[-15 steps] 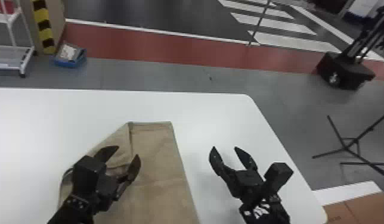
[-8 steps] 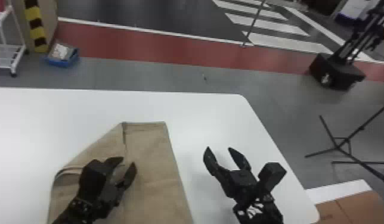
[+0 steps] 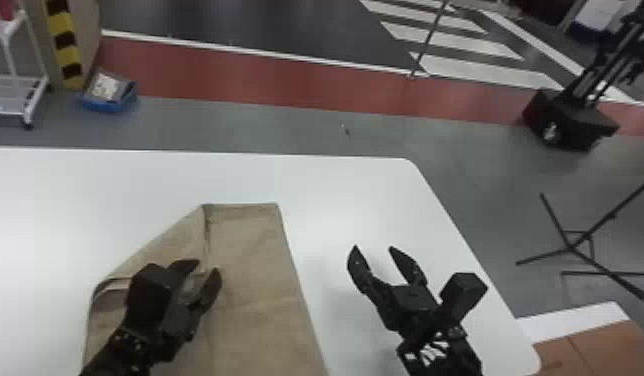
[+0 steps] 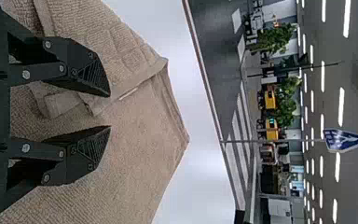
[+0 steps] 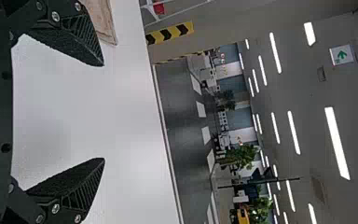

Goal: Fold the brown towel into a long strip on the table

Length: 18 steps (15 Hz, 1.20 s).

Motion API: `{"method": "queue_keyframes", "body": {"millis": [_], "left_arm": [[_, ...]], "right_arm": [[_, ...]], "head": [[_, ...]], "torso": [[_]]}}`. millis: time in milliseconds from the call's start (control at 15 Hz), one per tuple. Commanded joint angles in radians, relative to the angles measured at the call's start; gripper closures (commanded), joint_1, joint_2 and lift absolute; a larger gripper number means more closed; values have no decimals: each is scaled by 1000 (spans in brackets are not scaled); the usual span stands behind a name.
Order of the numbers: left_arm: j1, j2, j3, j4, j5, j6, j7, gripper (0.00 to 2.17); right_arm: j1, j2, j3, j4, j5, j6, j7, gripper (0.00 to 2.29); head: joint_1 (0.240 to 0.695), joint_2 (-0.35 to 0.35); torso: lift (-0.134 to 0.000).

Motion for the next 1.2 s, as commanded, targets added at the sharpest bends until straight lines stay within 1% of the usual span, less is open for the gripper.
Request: {"method": "queue_keyframes", "body": {"millis": [0,133,200,267,733,867,1000,1133], "left_arm": [[0,0,2,1,-6,16,-4,758],[-2,0,2,1,-8,19,-5,758],[0,0,2,-2,-8,19,-5,917],[0,0,3,-8,-8,19,-1,1028],[15,2,20,-71,7,19,-10,1028],[29,2,29,-114,12,19,-7,1028],[35,2,43,-160,17,19,6,1028],[29,2,54,-161,18,19,6,1028]], "right_arm": [[0,0,2,-1,0,-3,1,171],[0,0,2,-1,-2,0,1,171],[0,0,2,-2,-2,0,1,171],[-2,0,3,-2,-2,0,1,174],[-2,0,5,-2,-2,0,1,171],[1,0,15,-5,-2,-3,3,171],[1,2,38,-18,2,-3,3,171],[9,2,86,-54,3,6,0,174]], "head": [[695,-335],[695,-333],[695,-333],[695,-332],[695,-329],[695,-327],[695,-318],[695,-301]], "torso": [[-123],[-123],[-123],[-123],[-123],[-123],[-123],[-123]]}}
